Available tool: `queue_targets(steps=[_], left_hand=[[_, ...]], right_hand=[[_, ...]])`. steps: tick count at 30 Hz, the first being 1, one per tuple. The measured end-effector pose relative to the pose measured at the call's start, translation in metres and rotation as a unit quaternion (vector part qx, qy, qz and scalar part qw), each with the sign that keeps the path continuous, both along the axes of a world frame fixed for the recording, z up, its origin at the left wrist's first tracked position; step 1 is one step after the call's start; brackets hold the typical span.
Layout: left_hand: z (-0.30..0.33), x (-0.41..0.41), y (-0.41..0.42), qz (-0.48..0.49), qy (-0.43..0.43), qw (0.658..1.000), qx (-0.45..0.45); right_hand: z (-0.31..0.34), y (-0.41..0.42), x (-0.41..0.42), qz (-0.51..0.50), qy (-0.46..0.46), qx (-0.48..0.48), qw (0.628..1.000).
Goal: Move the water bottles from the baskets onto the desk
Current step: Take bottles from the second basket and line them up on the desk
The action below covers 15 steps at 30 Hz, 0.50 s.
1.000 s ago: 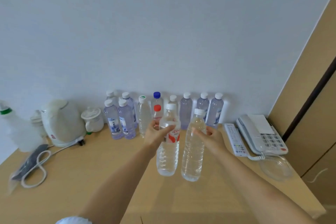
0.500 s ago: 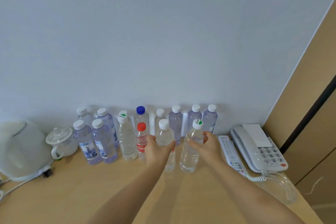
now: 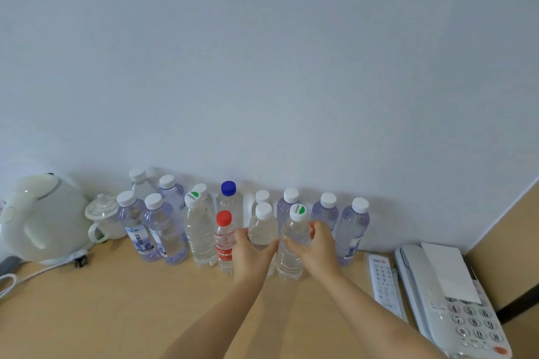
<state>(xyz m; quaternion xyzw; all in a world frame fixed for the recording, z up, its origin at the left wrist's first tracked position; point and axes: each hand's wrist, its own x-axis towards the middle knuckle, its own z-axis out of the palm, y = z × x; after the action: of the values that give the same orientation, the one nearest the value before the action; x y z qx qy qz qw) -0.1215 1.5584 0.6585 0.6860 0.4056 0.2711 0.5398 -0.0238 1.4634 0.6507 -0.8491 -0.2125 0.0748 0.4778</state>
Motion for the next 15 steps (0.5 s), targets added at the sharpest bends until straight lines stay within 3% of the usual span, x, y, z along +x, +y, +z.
queue_targets(steps=[6,15], left_hand=[[-0.005,0.0067,0.0053,-0.004,0.002,1.0,0.015],[-0.0069,0.0045,0.0062,-0.03,0.033,0.999,0.019]], right_hand=[[-0.0071,-0.0032,0.0053,0.031,-0.003,0.015,0.999],[-0.0027,-0.0069,0.0055,0.053,-0.025,-0.044,0.997]])
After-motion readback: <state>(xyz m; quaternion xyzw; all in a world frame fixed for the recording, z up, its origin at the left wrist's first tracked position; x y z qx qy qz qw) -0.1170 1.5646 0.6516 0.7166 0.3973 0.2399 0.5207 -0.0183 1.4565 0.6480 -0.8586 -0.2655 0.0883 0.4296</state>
